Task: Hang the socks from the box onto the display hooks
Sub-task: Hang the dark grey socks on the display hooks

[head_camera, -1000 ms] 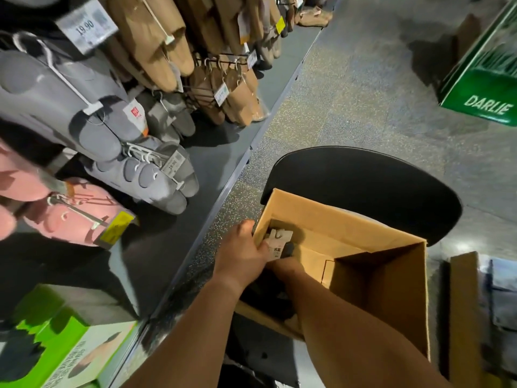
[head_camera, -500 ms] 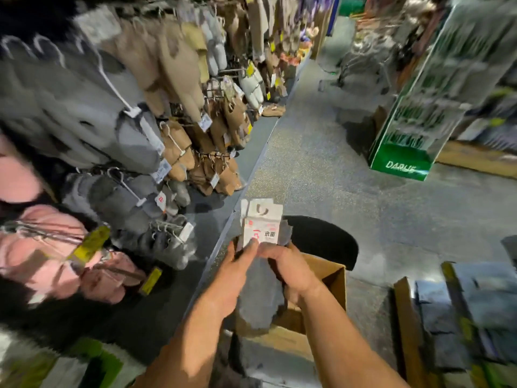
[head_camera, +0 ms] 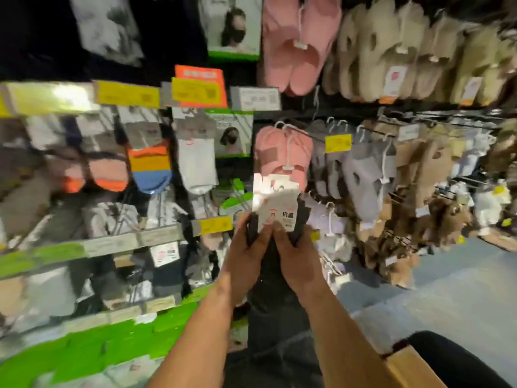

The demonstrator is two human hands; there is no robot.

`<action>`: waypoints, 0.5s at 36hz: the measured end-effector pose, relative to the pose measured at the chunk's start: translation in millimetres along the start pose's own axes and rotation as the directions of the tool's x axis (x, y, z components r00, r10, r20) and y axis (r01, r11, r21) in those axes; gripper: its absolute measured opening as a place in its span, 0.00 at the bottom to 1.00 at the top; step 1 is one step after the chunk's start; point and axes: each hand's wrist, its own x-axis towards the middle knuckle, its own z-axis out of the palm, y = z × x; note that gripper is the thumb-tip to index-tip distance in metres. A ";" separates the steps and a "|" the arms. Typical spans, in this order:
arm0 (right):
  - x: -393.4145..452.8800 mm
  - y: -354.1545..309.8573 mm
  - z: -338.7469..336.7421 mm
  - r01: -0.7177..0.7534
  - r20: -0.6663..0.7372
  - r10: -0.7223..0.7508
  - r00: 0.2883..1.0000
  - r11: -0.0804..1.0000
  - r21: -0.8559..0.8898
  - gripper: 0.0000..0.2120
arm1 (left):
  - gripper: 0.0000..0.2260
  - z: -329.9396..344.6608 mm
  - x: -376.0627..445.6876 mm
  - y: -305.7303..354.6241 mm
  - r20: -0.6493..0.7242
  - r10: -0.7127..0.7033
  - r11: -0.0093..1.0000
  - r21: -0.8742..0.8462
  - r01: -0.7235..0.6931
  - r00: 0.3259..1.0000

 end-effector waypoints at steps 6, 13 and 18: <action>-64.9 -68.0 142.6 0.311 0.205 -0.272 0.940 0.931 -0.192 0.22 | 0.27 -147.6 -77.9 39.8 -0.458 -0.036 0.997 0.039 0.060 0.888; -187.4 -142.3 313.3 0.247 0.525 -0.237 0.817 0.968 0.053 0.24 | 0.22 -323.6 -195.4 77.7 -0.726 0.127 0.967 0.241 0.077 0.676; -293.6 -179.7 431.3 0.234 0.650 -0.263 0.713 0.963 0.133 0.20 | 0.15 -444.8 -295.2 100.2 -0.821 0.173 0.940 0.302 0.156 0.544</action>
